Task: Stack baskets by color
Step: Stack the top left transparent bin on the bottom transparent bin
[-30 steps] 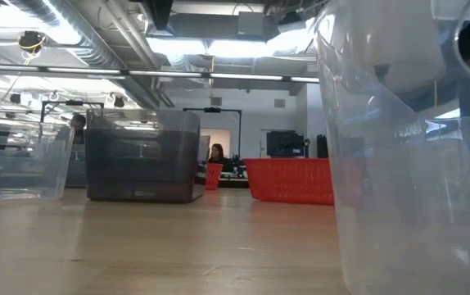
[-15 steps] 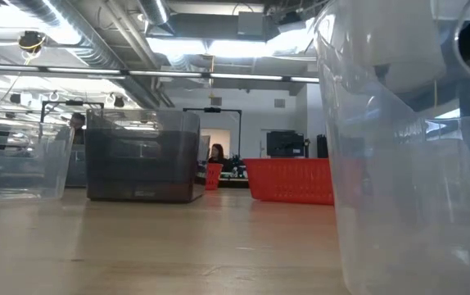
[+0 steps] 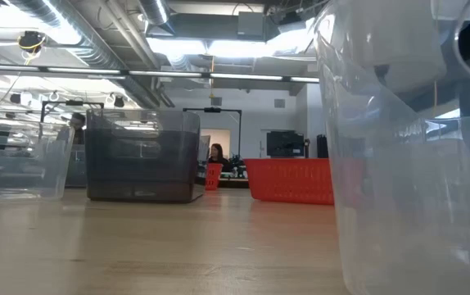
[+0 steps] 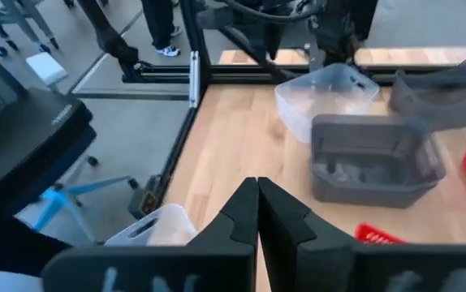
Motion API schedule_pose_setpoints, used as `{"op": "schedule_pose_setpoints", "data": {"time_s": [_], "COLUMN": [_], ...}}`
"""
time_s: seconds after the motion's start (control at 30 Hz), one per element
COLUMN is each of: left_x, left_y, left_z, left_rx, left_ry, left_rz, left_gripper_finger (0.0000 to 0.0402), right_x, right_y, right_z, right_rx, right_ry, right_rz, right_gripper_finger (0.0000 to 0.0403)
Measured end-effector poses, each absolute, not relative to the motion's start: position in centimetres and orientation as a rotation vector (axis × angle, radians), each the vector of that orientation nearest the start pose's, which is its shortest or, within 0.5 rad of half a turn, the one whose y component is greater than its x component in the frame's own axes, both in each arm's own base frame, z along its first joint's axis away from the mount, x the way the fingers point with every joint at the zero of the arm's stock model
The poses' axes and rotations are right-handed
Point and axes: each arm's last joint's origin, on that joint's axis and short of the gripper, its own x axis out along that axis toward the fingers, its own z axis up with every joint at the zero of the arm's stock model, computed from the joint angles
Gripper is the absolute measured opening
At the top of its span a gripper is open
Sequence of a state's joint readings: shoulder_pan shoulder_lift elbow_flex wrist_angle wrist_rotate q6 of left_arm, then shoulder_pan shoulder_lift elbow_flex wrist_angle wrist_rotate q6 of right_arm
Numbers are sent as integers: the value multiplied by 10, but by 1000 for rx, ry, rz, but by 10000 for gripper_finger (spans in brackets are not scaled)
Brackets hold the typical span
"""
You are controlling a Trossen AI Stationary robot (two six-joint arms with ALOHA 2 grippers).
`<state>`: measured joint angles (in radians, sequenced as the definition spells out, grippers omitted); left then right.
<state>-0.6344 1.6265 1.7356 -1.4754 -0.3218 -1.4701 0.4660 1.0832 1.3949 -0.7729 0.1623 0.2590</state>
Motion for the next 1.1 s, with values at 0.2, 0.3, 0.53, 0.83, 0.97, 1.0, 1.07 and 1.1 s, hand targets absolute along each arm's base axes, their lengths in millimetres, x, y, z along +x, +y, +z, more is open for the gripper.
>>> {"op": "schedule_pose_setpoints", "data": {"time_s": [0.2,0.3,0.53,0.83,0.97,1.0,1.07,1.1], "left_x": [237,237,235,233,237,238,239,240], "left_y": [-164,-162,-160,-145,-143,-142,-141,-140], "left_z": [325,307,263,228,225,225,225,225], "left_rx": [-654,-647,-589,-559,-553,-554,-544,-539], "left_ry": [1149,1177,1212,1237,1241,1239,1243,1245], "left_rz": [762,795,827,891,860,852,838,835], "left_gripper_finger": [67,69,67,65,69,69,68,67], "right_x": [179,178,178,178,178,178,178,178], "right_y": [85,84,84,85,85,85,85,85], "right_z": [429,429,429,429,429,429,429,429], "right_rx": [186,196,194,178,180,184,199,200], "right_ry": [461,460,460,466,466,466,469,469], "right_rz": [226,224,225,261,261,260,256,256], "right_gripper_finger": [7,7,7,7,7,7,7,7]}}
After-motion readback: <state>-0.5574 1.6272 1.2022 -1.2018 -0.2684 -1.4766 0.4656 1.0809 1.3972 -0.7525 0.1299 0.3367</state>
